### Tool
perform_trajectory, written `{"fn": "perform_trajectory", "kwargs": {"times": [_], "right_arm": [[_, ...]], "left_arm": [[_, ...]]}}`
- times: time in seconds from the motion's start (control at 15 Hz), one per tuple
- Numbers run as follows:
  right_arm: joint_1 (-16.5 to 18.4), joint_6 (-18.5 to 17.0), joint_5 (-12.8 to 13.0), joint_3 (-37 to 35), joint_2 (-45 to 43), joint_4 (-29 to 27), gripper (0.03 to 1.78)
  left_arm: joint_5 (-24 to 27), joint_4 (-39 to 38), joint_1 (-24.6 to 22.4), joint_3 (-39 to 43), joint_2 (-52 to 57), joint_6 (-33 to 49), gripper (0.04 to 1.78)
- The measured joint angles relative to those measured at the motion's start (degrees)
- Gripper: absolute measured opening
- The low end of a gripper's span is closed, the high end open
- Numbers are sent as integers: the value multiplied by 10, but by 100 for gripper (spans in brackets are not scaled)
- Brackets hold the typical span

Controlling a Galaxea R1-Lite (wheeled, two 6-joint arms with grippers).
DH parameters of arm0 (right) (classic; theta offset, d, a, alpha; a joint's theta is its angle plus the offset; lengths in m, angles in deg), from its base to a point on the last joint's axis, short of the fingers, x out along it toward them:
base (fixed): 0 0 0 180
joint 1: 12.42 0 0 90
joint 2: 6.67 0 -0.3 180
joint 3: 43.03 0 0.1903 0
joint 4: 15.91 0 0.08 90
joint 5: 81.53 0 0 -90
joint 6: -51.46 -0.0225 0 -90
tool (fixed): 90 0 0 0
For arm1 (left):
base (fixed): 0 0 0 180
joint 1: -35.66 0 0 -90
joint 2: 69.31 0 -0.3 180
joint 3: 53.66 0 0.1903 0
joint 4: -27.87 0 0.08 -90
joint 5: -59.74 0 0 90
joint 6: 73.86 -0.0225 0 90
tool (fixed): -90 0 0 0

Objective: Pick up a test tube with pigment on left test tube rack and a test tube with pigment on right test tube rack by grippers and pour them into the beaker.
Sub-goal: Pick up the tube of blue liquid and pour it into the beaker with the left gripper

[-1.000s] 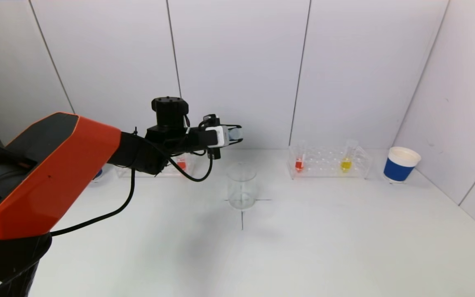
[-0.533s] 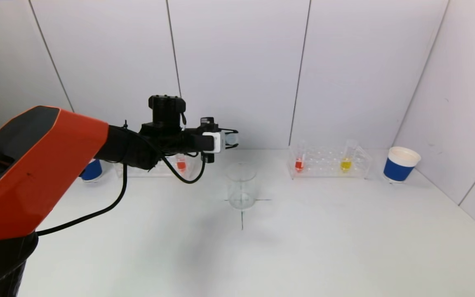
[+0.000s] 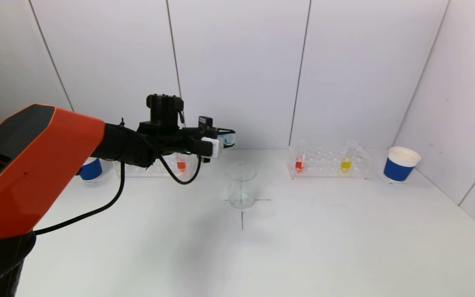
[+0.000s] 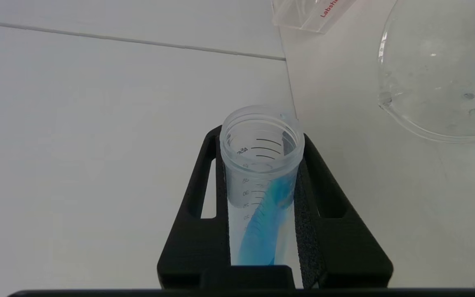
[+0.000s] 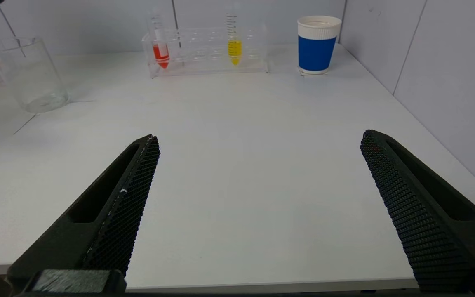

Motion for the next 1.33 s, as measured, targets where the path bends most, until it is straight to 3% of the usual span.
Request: {"fn": "perform_trajectory", "kwargs": {"times": [0.93, 1.33], "right_arm": [[0, 0, 0, 0, 0, 0, 177], [0, 0, 0, 0, 0, 0, 177]], "left_arm": [[-16, -14, 17, 11, -7, -13, 45], [-11, -16, 17, 15, -5, -59, 45]]}}
